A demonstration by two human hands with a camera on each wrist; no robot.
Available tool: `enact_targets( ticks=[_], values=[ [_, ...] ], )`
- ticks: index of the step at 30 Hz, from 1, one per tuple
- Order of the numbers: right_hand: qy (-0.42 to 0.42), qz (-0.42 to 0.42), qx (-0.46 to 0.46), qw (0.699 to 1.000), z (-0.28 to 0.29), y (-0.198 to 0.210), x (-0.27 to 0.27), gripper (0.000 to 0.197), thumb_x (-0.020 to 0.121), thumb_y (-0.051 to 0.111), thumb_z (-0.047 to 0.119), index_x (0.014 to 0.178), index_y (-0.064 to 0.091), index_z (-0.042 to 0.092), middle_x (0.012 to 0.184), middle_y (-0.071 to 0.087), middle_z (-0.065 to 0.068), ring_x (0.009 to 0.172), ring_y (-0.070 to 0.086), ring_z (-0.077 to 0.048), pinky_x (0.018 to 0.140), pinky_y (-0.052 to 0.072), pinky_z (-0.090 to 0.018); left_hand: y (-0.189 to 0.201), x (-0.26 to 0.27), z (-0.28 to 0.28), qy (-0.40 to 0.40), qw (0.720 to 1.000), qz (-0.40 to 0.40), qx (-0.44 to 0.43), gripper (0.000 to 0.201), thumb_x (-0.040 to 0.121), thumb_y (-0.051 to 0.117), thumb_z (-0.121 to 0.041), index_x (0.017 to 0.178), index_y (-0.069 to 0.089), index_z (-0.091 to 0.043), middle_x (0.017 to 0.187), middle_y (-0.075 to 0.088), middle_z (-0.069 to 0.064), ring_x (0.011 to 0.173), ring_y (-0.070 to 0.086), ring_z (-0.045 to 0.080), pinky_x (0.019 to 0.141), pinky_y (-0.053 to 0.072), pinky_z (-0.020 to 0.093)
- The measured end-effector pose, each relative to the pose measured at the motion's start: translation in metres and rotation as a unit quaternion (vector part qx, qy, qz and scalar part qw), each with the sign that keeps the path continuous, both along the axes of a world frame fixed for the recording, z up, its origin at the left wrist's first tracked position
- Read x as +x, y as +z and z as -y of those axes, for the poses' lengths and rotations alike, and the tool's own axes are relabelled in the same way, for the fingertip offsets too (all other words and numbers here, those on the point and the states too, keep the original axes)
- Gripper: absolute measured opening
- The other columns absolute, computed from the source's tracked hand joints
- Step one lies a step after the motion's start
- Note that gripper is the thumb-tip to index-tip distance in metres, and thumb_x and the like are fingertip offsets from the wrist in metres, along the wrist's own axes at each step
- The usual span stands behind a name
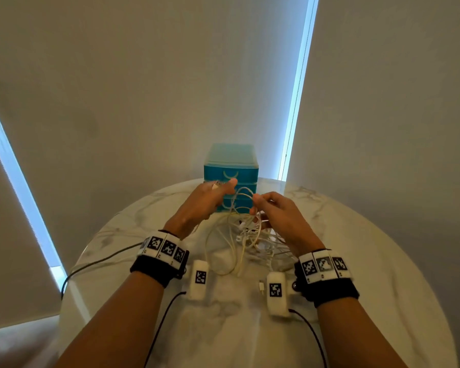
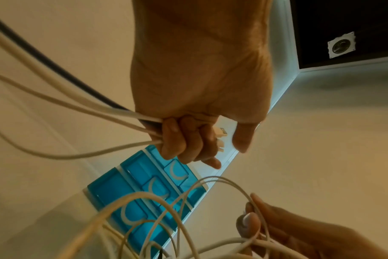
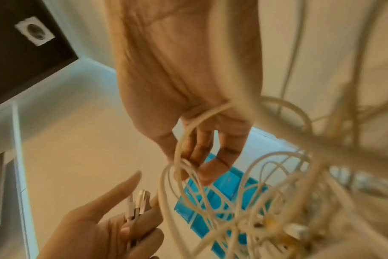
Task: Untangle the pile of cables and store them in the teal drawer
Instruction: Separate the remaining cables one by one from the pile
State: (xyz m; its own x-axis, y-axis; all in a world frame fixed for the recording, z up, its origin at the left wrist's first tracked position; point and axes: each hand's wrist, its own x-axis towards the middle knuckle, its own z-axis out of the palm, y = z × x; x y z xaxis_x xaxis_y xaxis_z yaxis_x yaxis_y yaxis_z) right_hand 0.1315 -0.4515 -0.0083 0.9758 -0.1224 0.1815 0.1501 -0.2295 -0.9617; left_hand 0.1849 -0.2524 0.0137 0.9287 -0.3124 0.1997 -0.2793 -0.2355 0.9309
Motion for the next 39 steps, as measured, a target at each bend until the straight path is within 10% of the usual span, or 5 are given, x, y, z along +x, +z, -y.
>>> enact_targets(
  ticks=[9, 15, 23, 29, 39],
  values=[
    [-0.073, 0.030, 0.161, 0.984, 0.010, -0.018, 0.000, 0.027, 0.110, 0.057, 0.028, 0.112, 0.068, 0.003, 0.105, 0.078, -0.014, 0.084, 0.077, -0.029, 0.082, 0.067, -0.047, -0.028, 0.010, -0.009, -0.041, 0.997, 0.020, 0.056, 0.029, 0.095, 0.077, -0.049, 0.100, 0.081, -0.020, 0.083, 0.078, -0.013, 0.070, 0.065, -0.008, 0.065, 0.049, 0.012],
    [0.096, -0.013, 0.114, 0.989, 0.008, -0.015, -0.014, 0.028, 0.109, 0.057, 0.022, 0.120, 0.073, 0.001, 0.113, 0.080, -0.013, 0.102, 0.079, -0.032, 0.085, 0.067, -0.037, -0.043, 0.018, -0.018, -0.108, 0.976, 0.021, 0.186, 0.012, 0.096, 0.079, -0.033, 0.107, 0.083, -0.029, 0.093, 0.080, -0.015, 0.086, 0.073, -0.004, 0.080, 0.053, 0.018],
    [0.026, -0.066, 0.050, 0.996, 0.013, -0.028, -0.001, 0.018, 0.099, 0.073, 0.011, 0.117, 0.076, 0.010, 0.103, 0.083, -0.008, 0.091, 0.081, -0.019, 0.078, 0.064, -0.026, -0.035, 0.020, -0.028, -0.076, 0.976, -0.160, -0.125, 0.051, 0.103, 0.040, -0.035, 0.123, 0.079, -0.009, 0.067, 0.034, -0.004, 0.057, 0.020, 0.012, 0.056, 0.012, 0.032],
    [0.015, -0.057, -0.060, 0.996, 0.006, -0.034, 0.002, 0.022, 0.098, 0.077, 0.020, 0.118, 0.075, 0.028, 0.098, 0.080, 0.002, 0.073, 0.074, -0.004, 0.064, 0.055, -0.016, -0.027, 0.010, -0.021, -0.075, 0.975, -0.144, -0.154, 0.044, 0.103, 0.055, -0.054, 0.074, 0.063, -0.022, 0.065, 0.027, -0.004, 0.058, 0.015, 0.012, 0.057, 0.009, 0.031],
    [0.011, -0.023, -0.137, 0.990, -0.006, -0.039, 0.007, 0.024, 0.094, 0.081, 0.028, 0.118, 0.081, 0.028, 0.106, 0.078, 0.013, 0.099, 0.071, -0.003, 0.088, 0.054, -0.019, -0.031, 0.006, -0.016, -0.182, 0.954, -0.100, -0.218, 0.038, 0.092, 0.051, -0.037, 0.062, 0.040, -0.016, 0.058, 0.027, 0.000, 0.053, 0.016, 0.016, 0.051, 0.010, 0.034]
  ],
)
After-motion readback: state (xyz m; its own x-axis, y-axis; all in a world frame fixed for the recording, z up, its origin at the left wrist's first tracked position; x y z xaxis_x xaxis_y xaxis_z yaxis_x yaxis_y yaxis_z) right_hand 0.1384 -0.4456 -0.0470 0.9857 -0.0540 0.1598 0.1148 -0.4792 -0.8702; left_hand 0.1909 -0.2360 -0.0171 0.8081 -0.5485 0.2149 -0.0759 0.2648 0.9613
